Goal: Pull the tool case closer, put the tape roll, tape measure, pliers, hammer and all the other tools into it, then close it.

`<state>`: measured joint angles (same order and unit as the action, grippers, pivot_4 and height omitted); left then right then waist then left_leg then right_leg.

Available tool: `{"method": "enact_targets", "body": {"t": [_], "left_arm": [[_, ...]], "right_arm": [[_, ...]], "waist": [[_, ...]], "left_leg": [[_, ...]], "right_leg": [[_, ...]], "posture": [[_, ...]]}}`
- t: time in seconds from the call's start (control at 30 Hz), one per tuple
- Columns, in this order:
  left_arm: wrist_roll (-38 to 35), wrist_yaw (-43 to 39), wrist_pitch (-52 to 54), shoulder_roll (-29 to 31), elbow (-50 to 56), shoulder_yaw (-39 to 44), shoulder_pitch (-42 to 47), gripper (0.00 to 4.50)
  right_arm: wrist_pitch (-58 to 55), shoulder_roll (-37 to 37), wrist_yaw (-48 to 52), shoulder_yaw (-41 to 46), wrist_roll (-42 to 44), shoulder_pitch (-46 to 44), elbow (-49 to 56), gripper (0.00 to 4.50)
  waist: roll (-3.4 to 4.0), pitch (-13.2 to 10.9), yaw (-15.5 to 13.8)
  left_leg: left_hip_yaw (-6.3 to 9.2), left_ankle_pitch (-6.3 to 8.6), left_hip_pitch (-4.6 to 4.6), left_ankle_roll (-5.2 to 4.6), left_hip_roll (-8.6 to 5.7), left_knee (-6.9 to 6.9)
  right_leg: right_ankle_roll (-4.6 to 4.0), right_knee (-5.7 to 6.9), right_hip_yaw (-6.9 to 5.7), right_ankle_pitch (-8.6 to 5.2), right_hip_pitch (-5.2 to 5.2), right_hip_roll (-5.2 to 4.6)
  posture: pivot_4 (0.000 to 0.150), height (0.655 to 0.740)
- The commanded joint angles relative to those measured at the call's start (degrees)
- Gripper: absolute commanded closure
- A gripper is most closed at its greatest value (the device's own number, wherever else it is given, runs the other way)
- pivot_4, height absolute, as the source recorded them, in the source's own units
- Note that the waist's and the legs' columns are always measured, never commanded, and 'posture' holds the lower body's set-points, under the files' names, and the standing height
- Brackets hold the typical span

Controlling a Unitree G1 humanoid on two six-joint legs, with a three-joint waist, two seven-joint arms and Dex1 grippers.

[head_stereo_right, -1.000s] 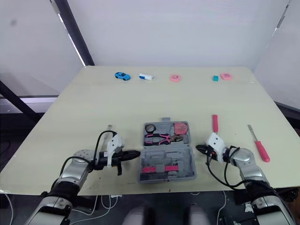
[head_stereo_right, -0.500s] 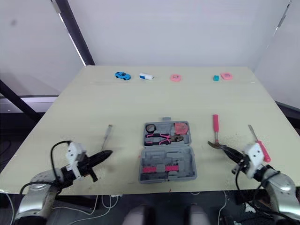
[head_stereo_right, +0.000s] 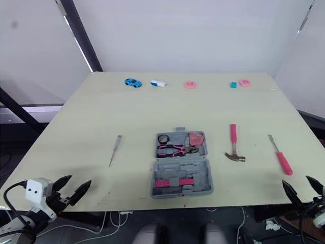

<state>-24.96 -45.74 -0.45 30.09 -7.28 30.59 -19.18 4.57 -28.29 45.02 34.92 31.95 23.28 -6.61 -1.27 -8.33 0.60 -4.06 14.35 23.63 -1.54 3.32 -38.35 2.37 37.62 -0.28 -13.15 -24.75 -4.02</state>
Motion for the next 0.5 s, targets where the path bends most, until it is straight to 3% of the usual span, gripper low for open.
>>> {"method": "enact_targets", "body": {"t": [0.03, 0.27, 0.5], "left_arm": [[-0.86, 0.16, -1.29, 0.44, 0.50, 1.78, -0.70, 0.00], [-0.35, 3.99, 1.45, -1.17, 3.16, -0.32, 2.30, 0.00], [0.60, 11.53, 9.88, -1.76, 6.43, -4.54, 9.82, 0.00]], "right_arm": [[1.74, -0.54, 0.42, 3.27, 0.67, 0.64, -2.73, 0.03], [2.46, -0.88, 4.00, 0.58, 0.42, -0.74, -0.94, 0.03], [-6.10, -3.26, 10.27, -8.37, 4.58, -1.66, 15.33, 0.03]], "waist": [[0.00, 0.00, 0.01], [0.05, -0.03, -0.01], [0.08, -0.05, -0.07]], "left_leg": [[0.01, 0.01, 0.01, 0.01, 0.00, 0.01], [0.01, -0.07, 0.04, -0.14, -0.04, 0.07], [0.02, -0.14, 0.03, -0.26, -0.04, 0.01]], "right_leg": [[0.00, -0.03, -0.03, 0.00, 0.00, 0.00], [-0.01, -0.08, -0.07, 0.00, 0.00, 0.17], [0.00, 0.02, -0.07, 0.01, 0.07, 0.26]], "posture": [[0.150, 0.7395], [0.150, 0.7395], [0.150, 0.7395]]}}
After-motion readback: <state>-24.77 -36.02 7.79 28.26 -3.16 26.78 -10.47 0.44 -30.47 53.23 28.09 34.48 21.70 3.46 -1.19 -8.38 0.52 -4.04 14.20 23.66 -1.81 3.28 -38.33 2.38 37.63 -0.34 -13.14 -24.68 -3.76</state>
